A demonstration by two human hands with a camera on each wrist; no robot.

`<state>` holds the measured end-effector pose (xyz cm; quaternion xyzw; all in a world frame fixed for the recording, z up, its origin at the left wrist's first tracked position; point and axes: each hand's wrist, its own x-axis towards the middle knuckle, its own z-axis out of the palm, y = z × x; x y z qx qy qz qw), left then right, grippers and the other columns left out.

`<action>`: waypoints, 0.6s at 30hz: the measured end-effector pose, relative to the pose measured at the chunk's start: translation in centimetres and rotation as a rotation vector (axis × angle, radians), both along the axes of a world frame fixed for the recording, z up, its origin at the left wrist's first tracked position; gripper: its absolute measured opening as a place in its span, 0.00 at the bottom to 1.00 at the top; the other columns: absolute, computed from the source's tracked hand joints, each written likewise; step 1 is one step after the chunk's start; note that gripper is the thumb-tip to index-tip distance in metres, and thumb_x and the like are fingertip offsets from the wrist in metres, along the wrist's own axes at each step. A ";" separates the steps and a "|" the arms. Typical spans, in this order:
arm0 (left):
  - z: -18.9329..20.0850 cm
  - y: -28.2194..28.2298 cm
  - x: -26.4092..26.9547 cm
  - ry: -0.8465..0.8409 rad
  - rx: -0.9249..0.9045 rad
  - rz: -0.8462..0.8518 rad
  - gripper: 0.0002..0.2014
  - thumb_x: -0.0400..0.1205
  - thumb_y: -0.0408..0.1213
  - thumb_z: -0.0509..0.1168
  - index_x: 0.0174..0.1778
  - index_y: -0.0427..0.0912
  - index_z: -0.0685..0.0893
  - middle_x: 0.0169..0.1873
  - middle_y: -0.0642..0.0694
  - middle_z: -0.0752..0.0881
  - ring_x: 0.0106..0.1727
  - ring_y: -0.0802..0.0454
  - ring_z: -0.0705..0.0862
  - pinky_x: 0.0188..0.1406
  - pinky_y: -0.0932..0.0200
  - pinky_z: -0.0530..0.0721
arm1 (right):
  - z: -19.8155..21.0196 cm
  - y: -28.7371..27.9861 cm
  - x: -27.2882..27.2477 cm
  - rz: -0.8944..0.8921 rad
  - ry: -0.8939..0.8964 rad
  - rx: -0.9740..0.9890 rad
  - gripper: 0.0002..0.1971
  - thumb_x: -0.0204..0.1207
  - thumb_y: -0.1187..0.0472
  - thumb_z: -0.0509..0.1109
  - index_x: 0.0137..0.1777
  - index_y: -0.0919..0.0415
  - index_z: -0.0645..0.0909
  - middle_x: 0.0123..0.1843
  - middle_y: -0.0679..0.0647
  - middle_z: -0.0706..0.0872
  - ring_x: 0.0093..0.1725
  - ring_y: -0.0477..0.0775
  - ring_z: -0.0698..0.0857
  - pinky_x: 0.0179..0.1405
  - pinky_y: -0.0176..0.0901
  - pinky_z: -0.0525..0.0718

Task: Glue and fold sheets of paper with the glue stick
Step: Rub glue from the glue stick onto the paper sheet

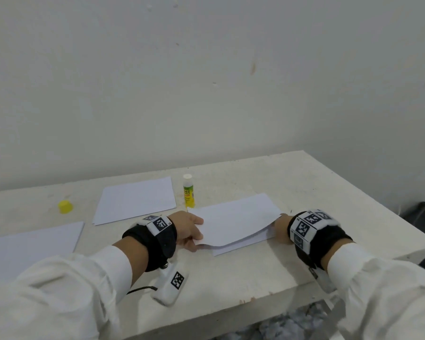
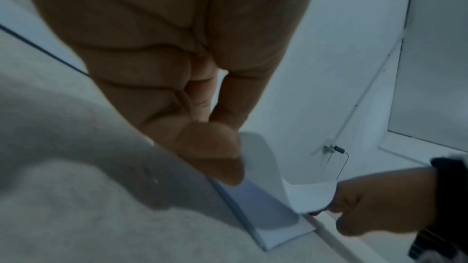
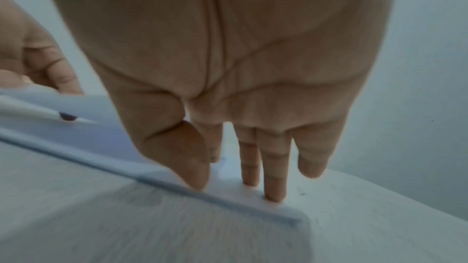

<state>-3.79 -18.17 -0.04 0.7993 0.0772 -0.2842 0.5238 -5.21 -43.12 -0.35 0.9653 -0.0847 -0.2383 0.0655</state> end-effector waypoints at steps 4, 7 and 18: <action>0.3 3.6 -0.4 -0.068 0.234 -0.074 0.24 0.78 0.22 0.67 0.70 0.41 0.78 0.44 0.40 0.83 0.32 0.46 0.84 0.31 0.56 0.88 | 1.5 0.4 1.7 -0.009 -0.039 -0.058 0.30 0.83 0.58 0.60 0.83 0.59 0.55 0.82 0.54 0.61 0.81 0.57 0.63 0.79 0.51 0.62; 0.6 6.9 -1.1 -0.111 0.346 -0.085 0.22 0.79 0.23 0.67 0.69 0.40 0.80 0.44 0.43 0.82 0.37 0.50 0.82 0.38 0.60 0.86 | 1.8 2.5 5.2 -0.010 -0.196 0.084 0.19 0.81 0.59 0.60 0.70 0.63 0.76 0.74 0.57 0.76 0.70 0.60 0.77 0.71 0.54 0.75; 1.2 16.6 -3.9 -0.099 0.564 0.002 0.29 0.74 0.29 0.75 0.71 0.42 0.78 0.58 0.40 0.83 0.45 0.42 0.87 0.53 0.53 0.87 | 2.8 16.7 9.9 -0.197 -0.191 0.596 0.23 0.76 0.54 0.71 0.67 0.67 0.76 0.66 0.63 0.81 0.62 0.62 0.81 0.57 0.46 0.75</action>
